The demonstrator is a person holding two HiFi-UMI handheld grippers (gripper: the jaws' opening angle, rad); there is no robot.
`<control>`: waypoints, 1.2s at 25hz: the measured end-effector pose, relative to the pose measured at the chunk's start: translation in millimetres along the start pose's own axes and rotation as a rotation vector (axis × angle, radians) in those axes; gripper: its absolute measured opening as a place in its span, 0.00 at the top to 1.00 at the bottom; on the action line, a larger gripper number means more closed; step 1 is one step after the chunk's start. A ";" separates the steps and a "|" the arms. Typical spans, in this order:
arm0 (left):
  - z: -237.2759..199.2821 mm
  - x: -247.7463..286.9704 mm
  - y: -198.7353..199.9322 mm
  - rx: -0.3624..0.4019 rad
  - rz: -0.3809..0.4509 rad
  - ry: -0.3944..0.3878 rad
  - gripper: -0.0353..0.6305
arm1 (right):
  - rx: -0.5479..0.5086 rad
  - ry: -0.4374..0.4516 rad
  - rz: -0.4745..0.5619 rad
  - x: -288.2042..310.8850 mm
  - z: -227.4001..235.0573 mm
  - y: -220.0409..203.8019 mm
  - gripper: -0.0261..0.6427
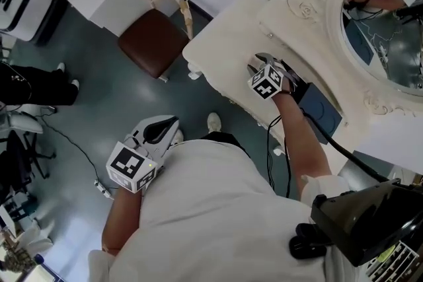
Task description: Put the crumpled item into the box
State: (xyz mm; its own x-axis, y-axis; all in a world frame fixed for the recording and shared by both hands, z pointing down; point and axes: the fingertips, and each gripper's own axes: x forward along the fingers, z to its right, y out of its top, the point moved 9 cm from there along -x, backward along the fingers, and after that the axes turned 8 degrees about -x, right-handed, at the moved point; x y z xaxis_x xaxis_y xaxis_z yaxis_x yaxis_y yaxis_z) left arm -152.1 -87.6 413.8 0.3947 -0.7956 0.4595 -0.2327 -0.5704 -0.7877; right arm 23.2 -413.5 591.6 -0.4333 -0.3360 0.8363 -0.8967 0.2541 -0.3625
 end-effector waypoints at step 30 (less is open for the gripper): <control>31.7 80.5 28.6 0.075 -0.039 -0.126 0.94 | 0.041 -0.070 0.015 -87.8 24.8 -52.3 0.77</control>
State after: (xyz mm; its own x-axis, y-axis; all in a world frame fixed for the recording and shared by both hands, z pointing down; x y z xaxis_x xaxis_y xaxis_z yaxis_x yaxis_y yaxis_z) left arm -98.8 -161.4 415.3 0.5114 -0.7388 0.4390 -0.1501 -0.5797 -0.8009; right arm 105.9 -419.7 526.9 -0.4509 -0.3952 0.8003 -0.8923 0.2224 -0.3929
